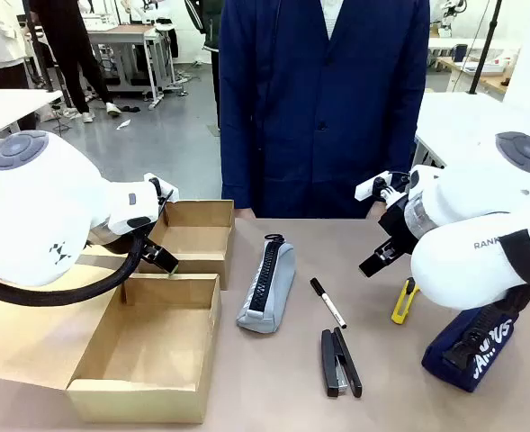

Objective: Place items inside the box.
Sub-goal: Pick up a Pencil pouch or Stapler and place it inside the Mailer Box closest to the robot.

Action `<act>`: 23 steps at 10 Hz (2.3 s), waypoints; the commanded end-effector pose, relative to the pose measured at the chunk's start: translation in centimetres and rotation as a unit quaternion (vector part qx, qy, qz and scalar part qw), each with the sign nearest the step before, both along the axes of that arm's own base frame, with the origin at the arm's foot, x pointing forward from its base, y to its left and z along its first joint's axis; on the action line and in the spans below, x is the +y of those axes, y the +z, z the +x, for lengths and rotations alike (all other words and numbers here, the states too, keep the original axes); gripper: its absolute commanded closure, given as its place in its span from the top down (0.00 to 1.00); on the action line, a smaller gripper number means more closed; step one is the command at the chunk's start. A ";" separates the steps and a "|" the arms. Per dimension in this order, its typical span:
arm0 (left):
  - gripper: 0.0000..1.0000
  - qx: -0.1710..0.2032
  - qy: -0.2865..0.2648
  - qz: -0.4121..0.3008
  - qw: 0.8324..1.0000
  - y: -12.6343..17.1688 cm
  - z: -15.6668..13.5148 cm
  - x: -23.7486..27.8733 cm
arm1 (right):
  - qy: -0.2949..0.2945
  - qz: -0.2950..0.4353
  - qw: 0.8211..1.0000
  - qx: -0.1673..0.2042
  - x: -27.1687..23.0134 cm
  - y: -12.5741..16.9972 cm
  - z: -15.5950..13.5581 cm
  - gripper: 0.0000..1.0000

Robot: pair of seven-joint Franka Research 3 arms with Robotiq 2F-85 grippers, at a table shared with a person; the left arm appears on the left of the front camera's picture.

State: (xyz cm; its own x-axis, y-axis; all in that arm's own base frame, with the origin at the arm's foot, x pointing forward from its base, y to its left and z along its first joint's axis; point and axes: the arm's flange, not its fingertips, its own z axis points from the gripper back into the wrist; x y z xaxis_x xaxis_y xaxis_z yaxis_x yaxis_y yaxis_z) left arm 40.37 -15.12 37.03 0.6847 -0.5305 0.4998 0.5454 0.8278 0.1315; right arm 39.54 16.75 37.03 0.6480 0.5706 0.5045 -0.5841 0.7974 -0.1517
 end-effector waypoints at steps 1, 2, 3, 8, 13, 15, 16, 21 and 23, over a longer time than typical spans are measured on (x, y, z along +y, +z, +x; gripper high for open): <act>1.00 0.000 0.000 0.000 1.000 0.0 0.0 0.0 | 0.000 0.000 1.000 0.000 0.0 0.0 0.0 1.00; 1.00 0.000 0.000 0.000 1.000 0.0 0.0 0.0 | 0.000 0.000 1.000 0.000 0.0 0.0 0.0 1.00; 1.00 0.000 0.000 0.000 1.000 0.0 0.0 0.0 | 0.000 0.000 1.000 0.000 0.0 0.0 0.0 1.00; 1.00 0.000 0.000 0.000 1.000 0.0 0.0 0.0 | 0.000 0.000 1.000 0.000 0.0 0.0 0.0 1.00; 1.00 0.000 0.000 0.000 1.000 0.0 0.0 0.0 | 0.000 0.000 1.000 0.000 0.0 0.0 0.0 1.00; 1.00 -0.007 -0.028 -0.028 0.999 3.0 -1.3 0.5 | -0.009 0.015 1.000 -0.007 -0.2 3.3 0.2 1.00; 1.00 0.014 -0.049 -0.076 0.996 6.7 -3.1 1.3 | -0.059 0.022 0.998 0.010 -0.8 5.9 0.3 1.00; 1.00 0.099 -0.010 -0.228 0.969 21.0 -8.8 12.1 | -0.202 0.340 0.905 0.159 -16.2 22.3 -4.4 1.00; 1.00 0.152 0.027 -0.401 0.903 19.2 -7.5 22.2 | -0.224 0.454 0.840 0.192 -24.2 20.0 -8.0 1.00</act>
State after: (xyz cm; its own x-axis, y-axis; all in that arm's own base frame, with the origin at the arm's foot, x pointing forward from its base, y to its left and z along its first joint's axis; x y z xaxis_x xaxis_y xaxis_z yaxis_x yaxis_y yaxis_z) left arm 30.23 3.40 58.10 0.8196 -0.1834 0.5429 0.4949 0.7041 -0.5093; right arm 31.94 -4.70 60.21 0.9235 -0.1711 0.3434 -0.1263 0.7097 0.6931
